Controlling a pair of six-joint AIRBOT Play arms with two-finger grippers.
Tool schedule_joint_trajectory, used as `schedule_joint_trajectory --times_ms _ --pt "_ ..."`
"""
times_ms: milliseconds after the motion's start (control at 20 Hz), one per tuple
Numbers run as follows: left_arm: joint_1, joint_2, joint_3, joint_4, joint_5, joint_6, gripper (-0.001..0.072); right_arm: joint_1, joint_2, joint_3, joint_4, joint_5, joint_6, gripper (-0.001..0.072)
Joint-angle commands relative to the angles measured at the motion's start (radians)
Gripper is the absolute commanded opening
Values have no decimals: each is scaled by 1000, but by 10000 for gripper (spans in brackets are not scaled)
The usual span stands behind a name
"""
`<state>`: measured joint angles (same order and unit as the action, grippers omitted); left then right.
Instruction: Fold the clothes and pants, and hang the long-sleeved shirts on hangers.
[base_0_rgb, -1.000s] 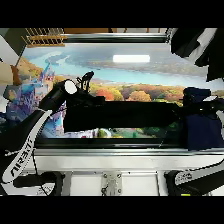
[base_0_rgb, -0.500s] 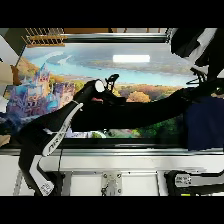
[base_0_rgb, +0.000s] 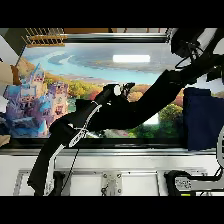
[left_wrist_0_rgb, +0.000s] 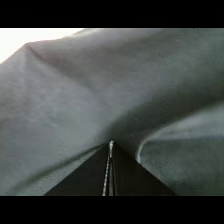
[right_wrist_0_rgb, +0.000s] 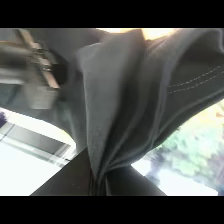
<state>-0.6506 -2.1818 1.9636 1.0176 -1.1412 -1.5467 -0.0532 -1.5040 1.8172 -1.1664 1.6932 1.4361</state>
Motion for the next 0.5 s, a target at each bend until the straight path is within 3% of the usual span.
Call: schedule_joint_trajectory --times_ms 0,150,450 --pt "-3 -26 32 2 -35 -17 6 82 2 42 -2 1 38 12" --pt "24 -4 32 4 -37 -62 7 143 2 47 -1 -35 58 12" --pt "207 137 32 11 -45 -63 6 297 -4 47 -1 -106 138 12"
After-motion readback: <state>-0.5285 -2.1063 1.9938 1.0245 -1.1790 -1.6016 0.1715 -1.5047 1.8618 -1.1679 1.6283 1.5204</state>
